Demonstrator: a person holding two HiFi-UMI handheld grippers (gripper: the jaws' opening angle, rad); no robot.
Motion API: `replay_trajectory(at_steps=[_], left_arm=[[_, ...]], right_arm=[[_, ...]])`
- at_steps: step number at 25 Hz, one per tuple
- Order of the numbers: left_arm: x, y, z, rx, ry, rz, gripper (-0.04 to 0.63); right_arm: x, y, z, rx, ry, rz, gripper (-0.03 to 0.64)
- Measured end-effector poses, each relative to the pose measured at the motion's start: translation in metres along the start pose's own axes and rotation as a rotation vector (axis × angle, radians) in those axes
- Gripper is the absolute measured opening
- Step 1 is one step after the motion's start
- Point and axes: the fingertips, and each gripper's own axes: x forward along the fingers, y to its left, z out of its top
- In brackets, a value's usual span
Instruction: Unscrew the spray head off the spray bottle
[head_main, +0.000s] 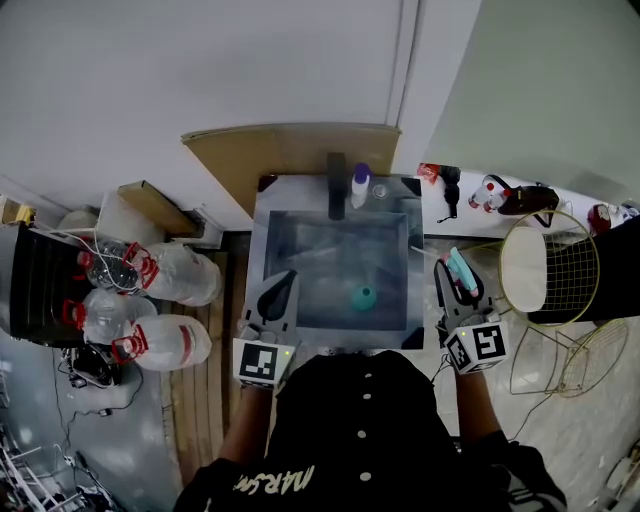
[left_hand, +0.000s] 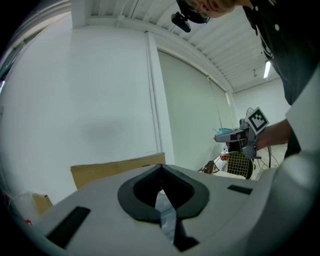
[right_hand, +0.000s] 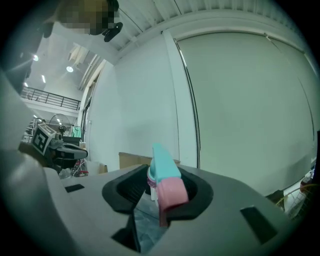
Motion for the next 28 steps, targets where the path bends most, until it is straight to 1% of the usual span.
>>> replay_trajectory(at_steps=[2, 8, 16, 19, 28], left_arm=[[-0.001, 0.000, 0.001, -0.013, 0.000, 0.004, 0.025], [-0.004, 0.000, 0.001, -0.018, 0.003, 0.007, 0.025], [0.002, -0.006, -0.001, 0.006, 0.009, 0.004, 0.025], [0.003, -0.009, 0.004, -0.001, -0.004, 0.007, 0.025], [0.001, -0.007, 0.000, 0.000, 0.018, 0.016, 0.025]], right_arm=[[0.001, 0.001, 0.000, -0.005, 0.004, 0.001, 0.146], [0.002, 0.007, 0.004, -0.011, -0.002, 0.014, 0.146], [0.003, 0.009, 0.009, -0.034, -0.005, 0.029, 0.146], [0.001, 0.006, 0.009, -0.036, -0.007, 0.031, 0.146], [0.001, 0.007, 0.010, -0.033, -0.012, 0.038, 0.146]])
